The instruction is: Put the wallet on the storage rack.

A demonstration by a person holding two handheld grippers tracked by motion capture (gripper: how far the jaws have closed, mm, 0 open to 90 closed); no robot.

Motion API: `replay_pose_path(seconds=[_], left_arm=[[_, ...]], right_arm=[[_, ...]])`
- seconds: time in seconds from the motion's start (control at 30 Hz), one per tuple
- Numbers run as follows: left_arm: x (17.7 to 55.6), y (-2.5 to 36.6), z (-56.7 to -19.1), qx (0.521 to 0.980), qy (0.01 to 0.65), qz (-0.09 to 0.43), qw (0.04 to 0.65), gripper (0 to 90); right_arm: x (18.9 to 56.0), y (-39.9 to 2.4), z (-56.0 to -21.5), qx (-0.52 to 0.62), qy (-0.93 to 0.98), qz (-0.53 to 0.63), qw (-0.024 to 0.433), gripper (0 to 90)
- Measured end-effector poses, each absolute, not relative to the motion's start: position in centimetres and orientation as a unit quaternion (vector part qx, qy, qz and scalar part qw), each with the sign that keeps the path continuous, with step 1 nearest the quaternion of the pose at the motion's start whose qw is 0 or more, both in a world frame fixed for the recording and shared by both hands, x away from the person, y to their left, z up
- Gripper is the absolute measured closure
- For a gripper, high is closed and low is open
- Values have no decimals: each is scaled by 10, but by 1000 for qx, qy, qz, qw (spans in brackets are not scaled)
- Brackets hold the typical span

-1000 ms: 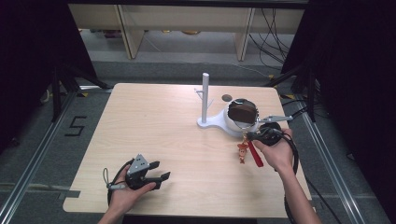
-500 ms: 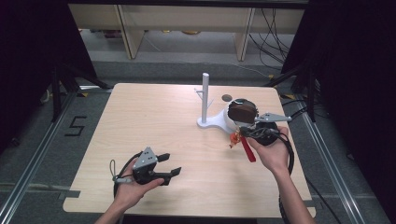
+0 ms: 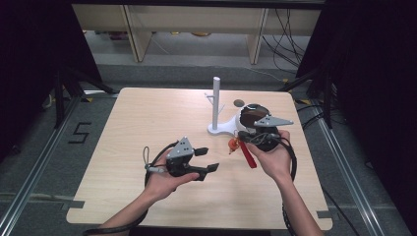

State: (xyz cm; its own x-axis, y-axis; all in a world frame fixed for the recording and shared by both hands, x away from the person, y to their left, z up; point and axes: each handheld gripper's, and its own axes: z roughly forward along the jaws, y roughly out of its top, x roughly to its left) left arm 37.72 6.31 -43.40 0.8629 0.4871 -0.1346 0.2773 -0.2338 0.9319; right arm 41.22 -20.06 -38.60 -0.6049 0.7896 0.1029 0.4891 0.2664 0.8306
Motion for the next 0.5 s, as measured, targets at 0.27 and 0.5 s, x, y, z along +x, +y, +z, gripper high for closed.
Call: replay_pose_path(seconds=[0.27, 0.5], left_arm=[[394, 44, -435, 772, 255, 90, 575, 319], [407, 34, -434, 765, 272, 107, 574, 282]], right_arm=[[414, -185, -384, 391, 779, 460, 171, 879], [414, -176, -380, 389, 779, 464, 163, 879]])
